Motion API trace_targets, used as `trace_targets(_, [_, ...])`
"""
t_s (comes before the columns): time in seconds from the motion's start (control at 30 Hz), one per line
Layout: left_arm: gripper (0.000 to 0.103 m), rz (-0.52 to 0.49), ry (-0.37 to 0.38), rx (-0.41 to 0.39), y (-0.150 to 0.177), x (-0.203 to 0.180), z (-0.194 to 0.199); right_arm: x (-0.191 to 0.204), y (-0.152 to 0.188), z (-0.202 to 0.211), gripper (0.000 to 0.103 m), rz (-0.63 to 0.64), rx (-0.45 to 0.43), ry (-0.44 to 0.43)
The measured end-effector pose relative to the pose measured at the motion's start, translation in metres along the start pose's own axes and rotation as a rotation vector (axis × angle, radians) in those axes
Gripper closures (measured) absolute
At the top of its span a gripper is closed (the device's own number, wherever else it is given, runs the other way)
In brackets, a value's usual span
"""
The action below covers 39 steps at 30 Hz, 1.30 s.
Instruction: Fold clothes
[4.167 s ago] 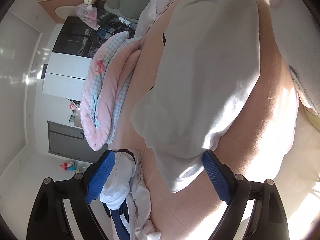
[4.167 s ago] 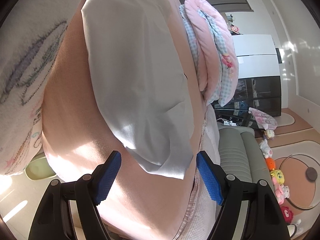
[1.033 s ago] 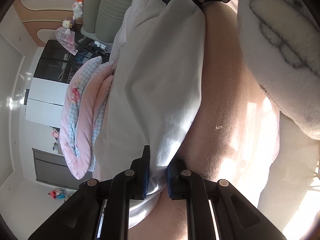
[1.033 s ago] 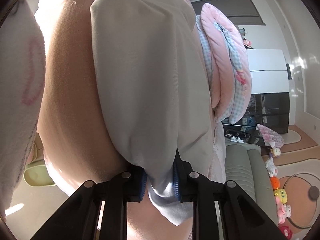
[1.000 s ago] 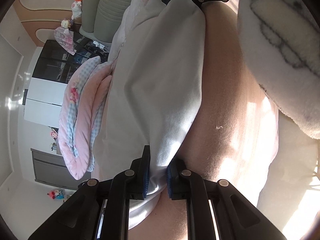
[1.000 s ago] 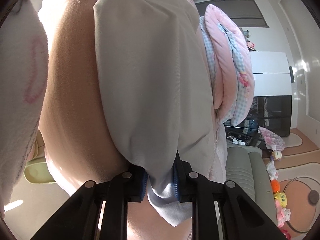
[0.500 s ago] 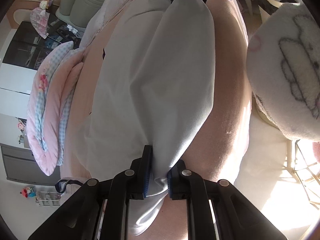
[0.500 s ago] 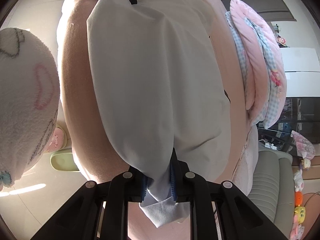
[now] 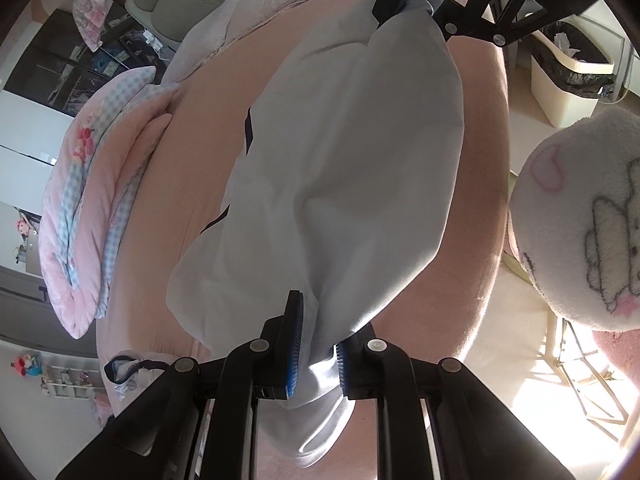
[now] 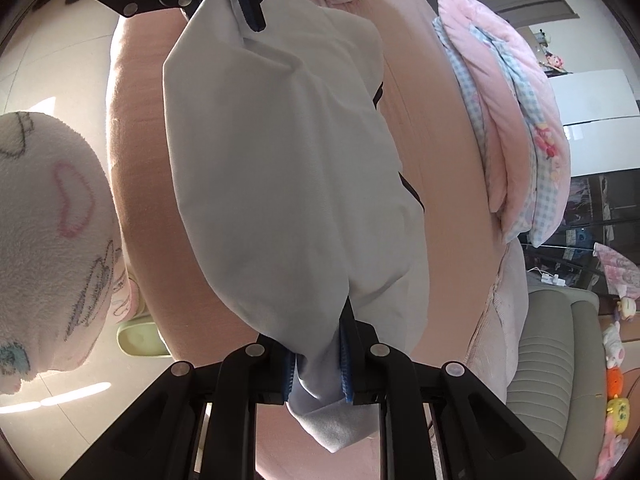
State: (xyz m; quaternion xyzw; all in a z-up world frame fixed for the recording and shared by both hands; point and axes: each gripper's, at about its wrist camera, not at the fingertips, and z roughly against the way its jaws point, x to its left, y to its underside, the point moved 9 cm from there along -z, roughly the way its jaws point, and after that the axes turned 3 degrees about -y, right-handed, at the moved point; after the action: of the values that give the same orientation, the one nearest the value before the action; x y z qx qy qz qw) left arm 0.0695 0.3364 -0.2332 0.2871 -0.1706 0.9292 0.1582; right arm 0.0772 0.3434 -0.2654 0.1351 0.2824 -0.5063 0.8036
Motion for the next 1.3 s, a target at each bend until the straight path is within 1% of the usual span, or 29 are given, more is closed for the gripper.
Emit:
trace_targets(0.1, [0.090,0.018,-0.003,-0.007,-0.002,0.007,0.004,-0.009,-0.001,0.002,0.087,-0.014,-0.006,0.003])
trace_targets(0.33, [0.089,0.064,-0.003,-0.023,-0.006,0.023,0.011,-0.020,0.004,0.003,0.087,-0.084,-0.017,-0.030])
trace_targets(0.4, [0.087,0.072,-0.004,-0.027,-0.008,0.028,0.012,-0.026,0.003,0.004,0.087,-0.108,-0.027,-0.044])
trace_targets(0.73, [0.087,0.113,-0.010,-0.050,-0.016,0.057,0.015,-0.057,0.000,0.011,0.087,-0.223,-0.079,-0.109])
trace_targets(1.13, [0.087,0.113,-0.031,-0.081,-0.031,0.100,0.007,-0.099,-0.009,0.008,0.086,-0.315,-0.123,-0.129])
trace_targets(1.27, [0.087,0.108,-0.039,-0.091,-0.036,0.113,0.002,-0.117,-0.014,0.001,0.085,-0.371,-0.137,-0.148])
trace_targets(1.3, [0.087,0.114,-0.040,-0.096,-0.037,0.116,0.001,-0.121,-0.014,-0.001,0.085,-0.394,-0.144,-0.164])
